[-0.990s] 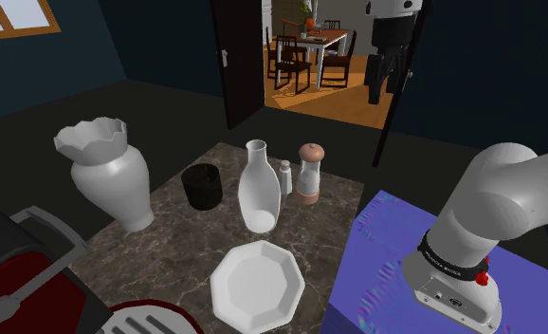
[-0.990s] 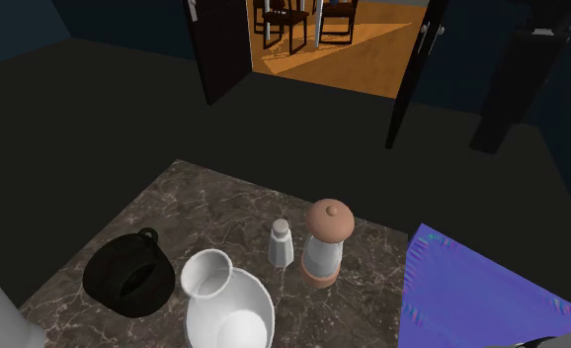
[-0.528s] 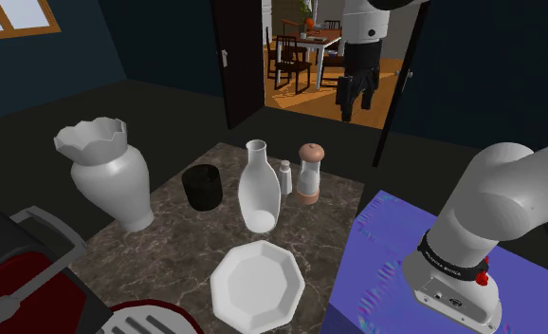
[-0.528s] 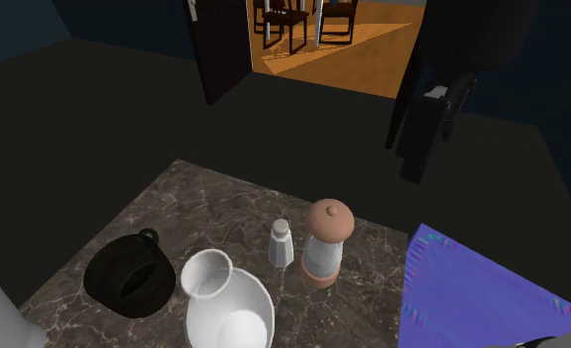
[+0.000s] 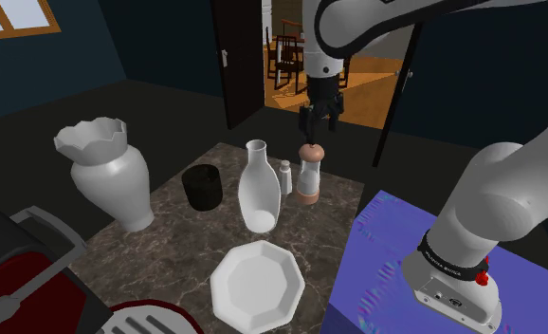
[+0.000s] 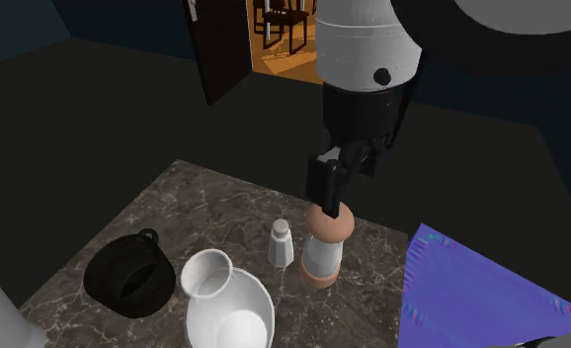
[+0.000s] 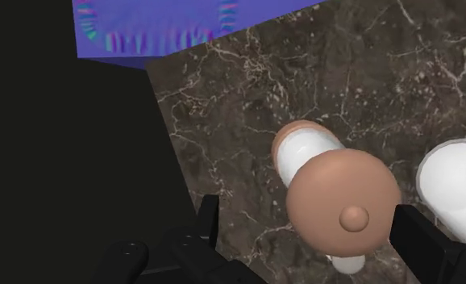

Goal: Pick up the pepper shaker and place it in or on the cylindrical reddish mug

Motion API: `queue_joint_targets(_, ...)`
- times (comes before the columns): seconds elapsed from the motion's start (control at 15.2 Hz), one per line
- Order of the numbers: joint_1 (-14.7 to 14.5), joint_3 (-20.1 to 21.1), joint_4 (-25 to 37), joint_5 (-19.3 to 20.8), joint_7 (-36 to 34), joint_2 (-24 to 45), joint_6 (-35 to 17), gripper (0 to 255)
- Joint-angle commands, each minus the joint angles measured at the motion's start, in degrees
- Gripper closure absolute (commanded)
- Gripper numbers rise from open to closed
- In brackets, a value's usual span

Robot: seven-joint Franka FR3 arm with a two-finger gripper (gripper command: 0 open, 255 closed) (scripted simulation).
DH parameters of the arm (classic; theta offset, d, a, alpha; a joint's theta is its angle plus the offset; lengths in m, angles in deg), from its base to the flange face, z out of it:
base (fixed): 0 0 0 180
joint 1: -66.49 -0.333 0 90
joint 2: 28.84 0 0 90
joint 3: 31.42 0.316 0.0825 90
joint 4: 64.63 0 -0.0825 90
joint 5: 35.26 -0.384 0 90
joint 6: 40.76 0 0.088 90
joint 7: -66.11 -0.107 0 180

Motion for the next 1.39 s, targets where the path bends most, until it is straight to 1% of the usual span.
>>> queue_joint_targets(0.0,-0.19,1.25,0.64,-0.22,-1.81,3.98,-3.61,0)
queue_joint_targets(0.26,-0.47,3.49,2.8,0.11,-5.45,12.08,-9.83,0)
queue_joint_targets(0.53,-0.71,5.36,6.26,1.48,-9.39,20.72,-15.16,0)
queue_joint_targets(0.59,-0.76,5.42,6.5,1.6,-9.62,21.21,-15.43,0)
queue_joint_targets(1.06,-0.73,5.55,3.0,2.18,-10.09,23.89,-21.55,0)
queue_joint_targets(1.32,-0.73,5.55,3.0,2.18,-10.09,23.89,-21.55,0)
